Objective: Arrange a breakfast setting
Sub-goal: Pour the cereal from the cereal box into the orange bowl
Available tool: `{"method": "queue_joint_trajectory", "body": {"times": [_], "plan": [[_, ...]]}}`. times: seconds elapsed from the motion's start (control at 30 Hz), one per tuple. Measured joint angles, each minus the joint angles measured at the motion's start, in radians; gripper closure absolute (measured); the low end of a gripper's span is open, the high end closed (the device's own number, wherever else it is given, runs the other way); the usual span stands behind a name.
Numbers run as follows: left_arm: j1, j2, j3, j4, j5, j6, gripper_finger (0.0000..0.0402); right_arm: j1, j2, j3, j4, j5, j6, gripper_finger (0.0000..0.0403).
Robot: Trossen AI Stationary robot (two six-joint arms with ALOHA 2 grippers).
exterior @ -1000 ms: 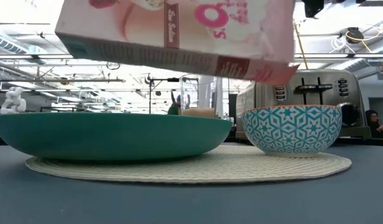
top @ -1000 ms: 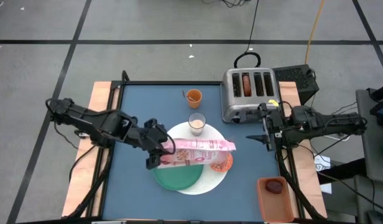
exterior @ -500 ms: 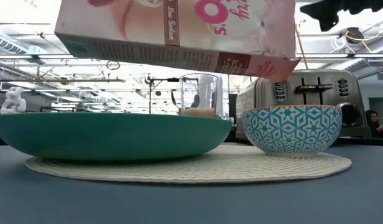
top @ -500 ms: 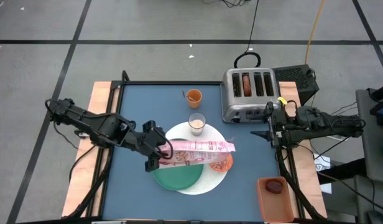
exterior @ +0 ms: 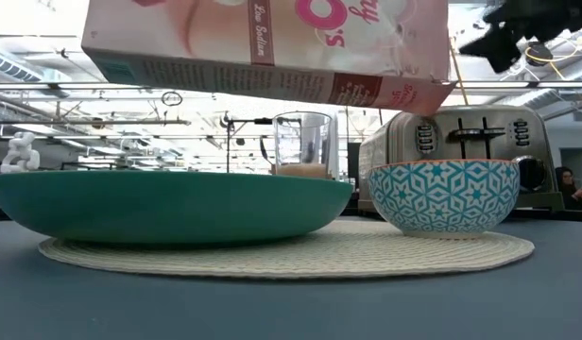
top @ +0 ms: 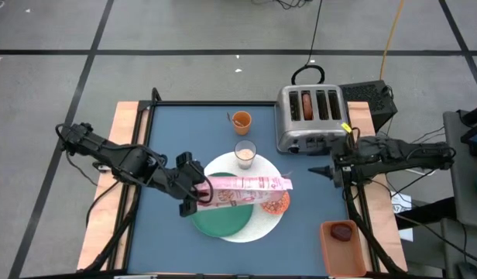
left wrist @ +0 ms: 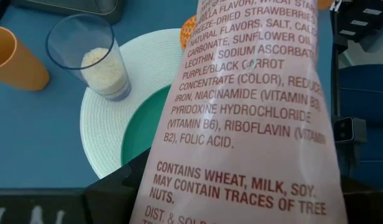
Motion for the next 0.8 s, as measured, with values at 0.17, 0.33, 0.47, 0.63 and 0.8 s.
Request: {"method": "queue_joint_trajectory", "body": {"times": [0.17, 0.33, 0.47, 0.63, 0.8], "plan": [[-0.001, 0.0, 0.0, 0.0, -0.001, -0.002, 0.0183, 0.0, 0.022, -0.025, -0.063, 0.0, 0.072, 0.0133], [-0.001, 0.0, 0.0, 0.005, 0.0, 0.0, 0.0183, 0.0, 0.022, -0.165, 0.09, -0.081, 0.11, 0.0133], [0.0, 0.0, 0.0, 0.043, -0.001, 0.013, 0.0183, 0.0, 0.022, -0.308, 0.359, -0.107, 0.118, 0.0133], [-0.001, 0.0, 0.0, 0.084, -0.01, 0.043, 0.0183, 0.0, 0.027, -0.409, 0.558, -0.121, 0.117, 0.0133], [-0.001, 0.0, 0.0, 0.121, -0.054, 0.083, 0.0183, 0.0, 0.027, -0.416, 0.572, -0.132, 0.116, 0.0133]]}}
